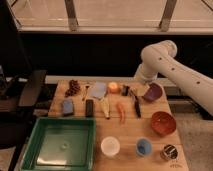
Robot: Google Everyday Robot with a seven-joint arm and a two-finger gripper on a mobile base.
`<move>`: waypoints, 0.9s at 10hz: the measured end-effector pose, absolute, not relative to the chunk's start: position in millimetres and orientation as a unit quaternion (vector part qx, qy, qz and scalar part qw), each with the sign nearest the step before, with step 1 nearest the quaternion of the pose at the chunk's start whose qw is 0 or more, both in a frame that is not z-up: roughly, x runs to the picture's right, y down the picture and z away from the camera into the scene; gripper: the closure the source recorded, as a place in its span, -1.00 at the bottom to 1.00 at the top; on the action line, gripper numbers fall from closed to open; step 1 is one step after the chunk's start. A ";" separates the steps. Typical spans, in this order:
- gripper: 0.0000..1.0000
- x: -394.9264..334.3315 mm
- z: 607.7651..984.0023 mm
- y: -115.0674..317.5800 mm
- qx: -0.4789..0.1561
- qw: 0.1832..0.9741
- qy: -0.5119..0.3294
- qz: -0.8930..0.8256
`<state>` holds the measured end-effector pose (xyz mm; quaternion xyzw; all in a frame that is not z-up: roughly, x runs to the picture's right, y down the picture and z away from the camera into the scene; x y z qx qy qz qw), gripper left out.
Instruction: Place apple in metal cup
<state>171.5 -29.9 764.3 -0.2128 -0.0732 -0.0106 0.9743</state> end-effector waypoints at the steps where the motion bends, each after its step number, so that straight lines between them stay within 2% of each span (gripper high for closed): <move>1: -0.30 159.0 772.4 -43.0 -0.206 0.975 -0.088 -0.007; 3: -0.30 146.1 781.5 -58.5 -0.197 0.975 -0.105 0.000; 7: -0.30 147.1 784.8 -56.0 -0.205 0.972 -0.113 0.001; 9: -0.30 126.8 799.2 -46.2 -0.206 0.969 -0.140 0.001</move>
